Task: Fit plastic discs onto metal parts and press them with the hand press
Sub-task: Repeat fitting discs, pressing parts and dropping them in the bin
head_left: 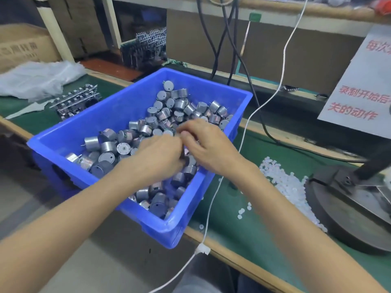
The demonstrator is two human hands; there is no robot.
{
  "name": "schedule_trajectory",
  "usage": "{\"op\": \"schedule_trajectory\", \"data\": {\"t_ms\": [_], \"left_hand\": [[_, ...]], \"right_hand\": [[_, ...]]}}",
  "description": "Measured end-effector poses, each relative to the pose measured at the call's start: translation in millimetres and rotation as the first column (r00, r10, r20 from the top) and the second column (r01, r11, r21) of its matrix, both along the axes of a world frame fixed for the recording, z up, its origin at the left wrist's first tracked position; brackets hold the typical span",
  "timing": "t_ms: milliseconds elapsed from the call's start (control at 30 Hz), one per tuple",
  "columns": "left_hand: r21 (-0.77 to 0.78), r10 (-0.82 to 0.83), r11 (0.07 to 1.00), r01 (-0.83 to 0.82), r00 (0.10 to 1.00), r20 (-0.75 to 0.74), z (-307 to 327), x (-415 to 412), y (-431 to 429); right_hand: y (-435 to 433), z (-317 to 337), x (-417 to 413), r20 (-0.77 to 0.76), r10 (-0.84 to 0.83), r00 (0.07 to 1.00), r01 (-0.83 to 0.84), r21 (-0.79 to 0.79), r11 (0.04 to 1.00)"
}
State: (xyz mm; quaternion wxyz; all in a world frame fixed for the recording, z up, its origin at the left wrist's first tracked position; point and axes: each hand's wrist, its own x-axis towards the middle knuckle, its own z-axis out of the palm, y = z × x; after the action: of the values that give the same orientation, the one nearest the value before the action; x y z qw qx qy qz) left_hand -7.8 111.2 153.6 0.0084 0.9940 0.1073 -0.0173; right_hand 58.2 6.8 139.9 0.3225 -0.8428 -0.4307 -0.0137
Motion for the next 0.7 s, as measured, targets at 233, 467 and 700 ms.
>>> {"op": "schedule_trajectory", "data": {"t_ms": [233,467,700], "left_hand": [[-0.121,-0.101,0.974,0.191,0.846,0.523,19,3,-98],[-0.491,-0.228,0.852,0.182,0.973,-0.034,-98,27,-134],[-0.521,-0.162,0.834,0.179,0.984,0.079,-128,42,-131]], "right_hand": [[-109,6,0,-0.54,0.231,0.809,0.096,0.51,0.855],[-207,-89,-20,-0.797,-0.207,0.567,0.59,0.217,0.778],[-207,-121,-28,-0.702,-0.265,0.661,0.592,0.27,0.76]]}}
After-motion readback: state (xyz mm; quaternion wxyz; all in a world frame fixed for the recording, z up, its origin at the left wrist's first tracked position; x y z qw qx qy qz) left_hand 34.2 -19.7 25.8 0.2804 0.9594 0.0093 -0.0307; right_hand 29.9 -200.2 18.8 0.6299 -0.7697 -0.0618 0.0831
